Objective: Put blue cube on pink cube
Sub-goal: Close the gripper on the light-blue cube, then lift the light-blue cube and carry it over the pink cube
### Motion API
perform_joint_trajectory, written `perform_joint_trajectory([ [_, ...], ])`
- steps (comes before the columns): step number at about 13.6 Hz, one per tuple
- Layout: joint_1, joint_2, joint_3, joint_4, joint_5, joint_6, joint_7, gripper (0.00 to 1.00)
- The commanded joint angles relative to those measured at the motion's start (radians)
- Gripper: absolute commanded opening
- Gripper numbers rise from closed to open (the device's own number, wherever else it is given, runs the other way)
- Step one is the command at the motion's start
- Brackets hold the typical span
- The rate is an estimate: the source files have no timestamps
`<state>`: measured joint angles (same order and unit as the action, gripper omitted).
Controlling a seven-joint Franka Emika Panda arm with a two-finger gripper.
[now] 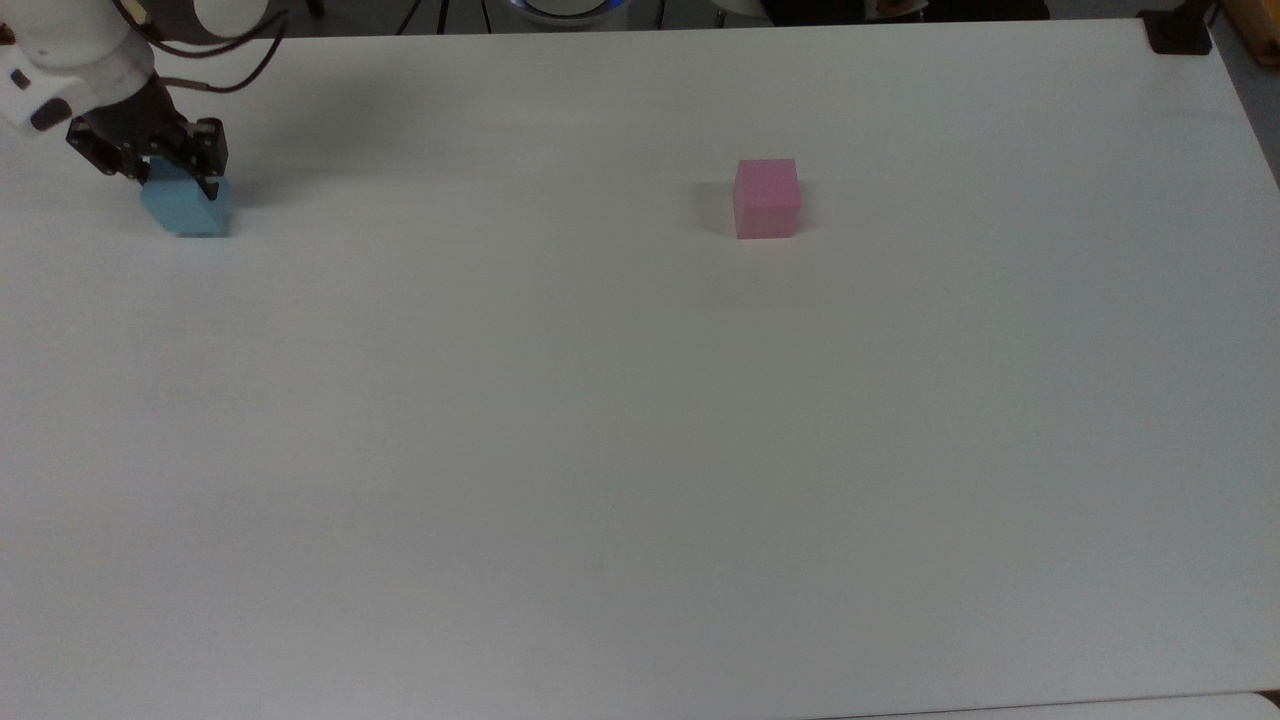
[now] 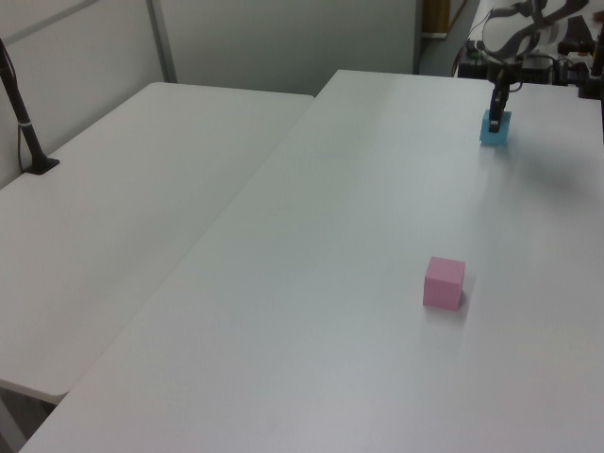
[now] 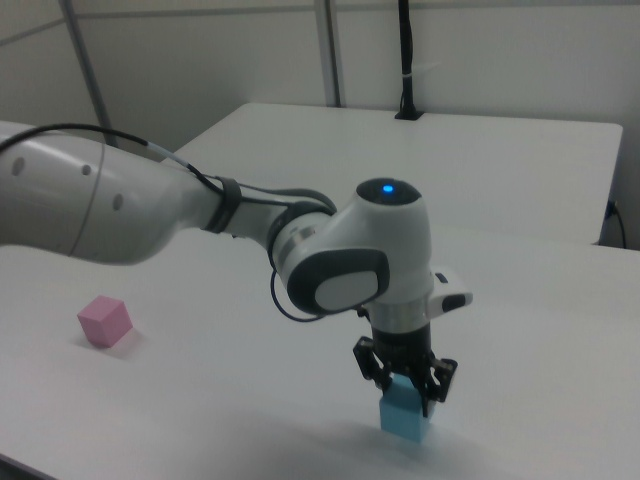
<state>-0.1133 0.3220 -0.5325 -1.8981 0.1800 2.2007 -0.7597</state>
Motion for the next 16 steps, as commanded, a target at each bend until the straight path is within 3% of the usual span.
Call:
perform_joint_trajectory([
  [1,-0.005,-0.145,0.014,-0.006,0.015,-0.133,0.007,0.42],
  [5,0.009,-0.253,0.022,0.091,0.015,-0.35,0.022,0.42],
  [7,0.009,-0.288,0.058,0.131,0.013,-0.421,0.087,0.43],
  [9,0.007,-0.323,0.116,0.139,0.012,-0.427,0.211,0.43],
  [10,0.003,-0.348,0.171,0.139,0.007,-0.429,0.299,0.43],
  [16,0.0,-0.417,0.374,0.139,-0.01,-0.51,0.503,0.43],
])
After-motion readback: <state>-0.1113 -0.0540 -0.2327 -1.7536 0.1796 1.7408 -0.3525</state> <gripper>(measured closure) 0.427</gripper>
